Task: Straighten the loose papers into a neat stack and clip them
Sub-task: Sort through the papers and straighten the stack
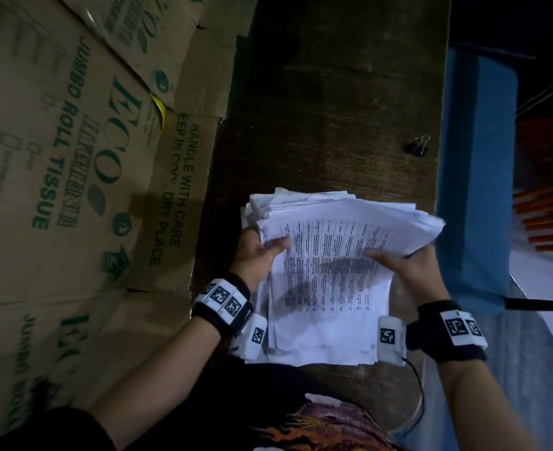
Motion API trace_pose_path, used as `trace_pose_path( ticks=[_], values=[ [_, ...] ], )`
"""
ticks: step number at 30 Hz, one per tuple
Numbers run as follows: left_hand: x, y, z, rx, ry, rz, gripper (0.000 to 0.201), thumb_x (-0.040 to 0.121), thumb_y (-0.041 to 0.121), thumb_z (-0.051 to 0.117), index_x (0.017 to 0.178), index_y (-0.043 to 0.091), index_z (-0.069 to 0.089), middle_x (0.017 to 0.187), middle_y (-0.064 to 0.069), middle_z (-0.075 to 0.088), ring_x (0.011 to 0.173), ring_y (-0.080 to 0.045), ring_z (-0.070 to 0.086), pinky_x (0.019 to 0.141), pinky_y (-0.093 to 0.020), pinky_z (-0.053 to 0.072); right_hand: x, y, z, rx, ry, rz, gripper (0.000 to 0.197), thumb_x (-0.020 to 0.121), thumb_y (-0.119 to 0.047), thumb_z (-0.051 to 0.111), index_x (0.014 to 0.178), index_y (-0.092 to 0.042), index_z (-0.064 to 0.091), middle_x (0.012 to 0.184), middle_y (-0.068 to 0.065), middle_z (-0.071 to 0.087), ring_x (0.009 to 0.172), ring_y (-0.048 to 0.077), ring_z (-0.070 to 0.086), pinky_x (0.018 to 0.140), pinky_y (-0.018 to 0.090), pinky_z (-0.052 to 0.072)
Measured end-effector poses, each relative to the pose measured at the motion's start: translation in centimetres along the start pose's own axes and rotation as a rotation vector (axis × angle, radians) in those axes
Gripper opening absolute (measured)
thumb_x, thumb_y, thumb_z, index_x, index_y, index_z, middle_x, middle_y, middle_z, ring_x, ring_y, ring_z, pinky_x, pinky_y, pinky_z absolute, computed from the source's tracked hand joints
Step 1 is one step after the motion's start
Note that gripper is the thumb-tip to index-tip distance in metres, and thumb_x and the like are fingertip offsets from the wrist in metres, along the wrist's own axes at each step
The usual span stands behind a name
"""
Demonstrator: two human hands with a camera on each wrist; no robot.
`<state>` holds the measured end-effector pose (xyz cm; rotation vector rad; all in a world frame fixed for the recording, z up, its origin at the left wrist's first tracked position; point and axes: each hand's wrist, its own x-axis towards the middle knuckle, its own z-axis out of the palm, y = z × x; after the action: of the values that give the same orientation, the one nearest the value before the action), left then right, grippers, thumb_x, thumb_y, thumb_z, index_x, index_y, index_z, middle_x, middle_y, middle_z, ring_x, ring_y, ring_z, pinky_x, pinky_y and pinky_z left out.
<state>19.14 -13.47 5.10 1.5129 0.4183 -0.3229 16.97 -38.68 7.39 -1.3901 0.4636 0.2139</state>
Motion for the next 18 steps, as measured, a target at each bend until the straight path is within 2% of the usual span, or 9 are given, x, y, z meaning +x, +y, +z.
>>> trace_pose_path(
  ticks=[3,5,7,8,10,11,13,16,18],
  values=[
    [-0.3,1.2,-0.3,-0.056,-0.022,0.049,0.029,0.086,-0.004,0.063,0.098,0.022,0.062,0.098,0.011,0.066,0.088,0.004,0.064,0.076,-0.011,0.049,-0.1,-0.5,-0.1,-0.078,-0.050,0.008,0.036,0.066,-0.004,0.083,0.095,-0.024,0.074,0.109,0.018,0.071,0.105,0.037,0.066,0.094,0.061,0.048],
    [-0.2,1.3,-0.5,-0.067,-0.086,0.061,0.032,0.088,-0.004,0.059,0.108,0.022,0.061,0.103,0.013,0.066,0.097,0.002,0.064,0.081,-0.011,0.049,-0.4,-0.7,0.3,-0.109,-0.040,-0.040,0.037,0.067,-0.001,0.081,0.095,-0.024,0.074,0.106,0.013,0.072,0.103,0.033,0.068,0.094,0.057,0.049],
    [-0.1,1.0,-0.8,-0.069,-0.136,0.015,0.031,0.086,0.004,0.066,0.111,0.022,0.060,0.105,0.011,0.066,0.109,-0.012,0.063,0.085,-0.017,0.050,-0.9,-1.1,0.6,-0.094,-0.044,-0.083,0.042,0.069,0.006,0.078,0.094,-0.027,0.075,0.104,0.014,0.073,0.102,0.034,0.068,0.093,0.056,0.050],
    [0.2,0.6,-1.0,-0.068,-0.157,-0.008,0.041,0.078,0.014,0.076,0.116,0.015,0.058,0.106,0.007,0.067,0.114,-0.020,0.061,0.086,-0.021,0.052,-1.1,-1.2,0.6,-0.077,-0.046,-0.098,0.042,0.068,0.009,0.078,0.094,-0.025,0.075,0.105,0.017,0.072,0.102,0.037,0.067,0.093,0.058,0.050],
    [0.3,0.5,-1.5,0.009,-0.115,0.017,0.098,0.052,0.040,0.092,0.132,0.007,0.047,0.117,-0.002,0.065,0.120,-0.022,0.058,0.094,-0.033,0.053,-1.5,-1.2,0.3,-0.026,-0.044,-0.106,0.041,0.064,0.009,0.080,0.096,-0.016,0.075,0.108,0.026,0.068,0.103,0.044,0.065,0.091,0.065,0.048],
    [0.4,0.5,-1.9,0.066,-0.073,0.049,0.120,0.043,0.042,0.095,0.143,0.015,0.034,0.129,-0.006,0.058,0.127,-0.020,0.052,0.100,-0.038,0.050,-1.7,-1.1,0.1,-0.002,-0.044,-0.106,0.042,0.063,0.005,0.083,0.100,-0.011,0.073,0.110,0.029,0.067,0.104,0.046,0.063,0.091,0.066,0.047],
    [0.7,0.3,-2.4,0.128,-0.069,0.100,0.133,0.044,0.029,0.097,0.149,0.029,0.015,0.141,-0.008,0.048,0.134,-0.020,0.044,0.108,-0.040,0.042,-2.2,-1.3,0.2,0.004,-0.045,-0.093,0.055,0.057,-0.009,0.090,0.107,-0.001,0.067,0.112,0.028,0.066,0.106,0.044,0.063,0.092,0.062,0.048],
    [-0.1,1.1,-2.1,0.142,-0.217,0.106,0.088,0.054,0.043,0.090,0.129,0.017,0.054,0.123,-0.005,0.065,0.118,-0.021,0.059,0.103,-0.046,0.046,-3.2,-2.3,0.3,-0.035,-0.003,-0.057,0.069,0.043,-0.027,0.095,0.100,0.000,0.067,0.095,0.012,0.074,0.092,0.026,0.070,0.087,0.045,0.055],
    [-0.8,2.0,-1.9,0.131,-0.224,0.163,0.058,0.060,0.047,0.084,0.108,0.018,0.066,0.110,0.006,0.070,0.105,-0.006,0.064,0.095,-0.032,0.051,-4.4,-3.9,0.7,-0.131,-0.023,-0.123,0.041,0.056,-0.021,0.090,0.093,-0.018,0.073,0.089,-0.005,0.075,0.088,0.010,0.070,0.084,0.035,0.056]
  ],
)
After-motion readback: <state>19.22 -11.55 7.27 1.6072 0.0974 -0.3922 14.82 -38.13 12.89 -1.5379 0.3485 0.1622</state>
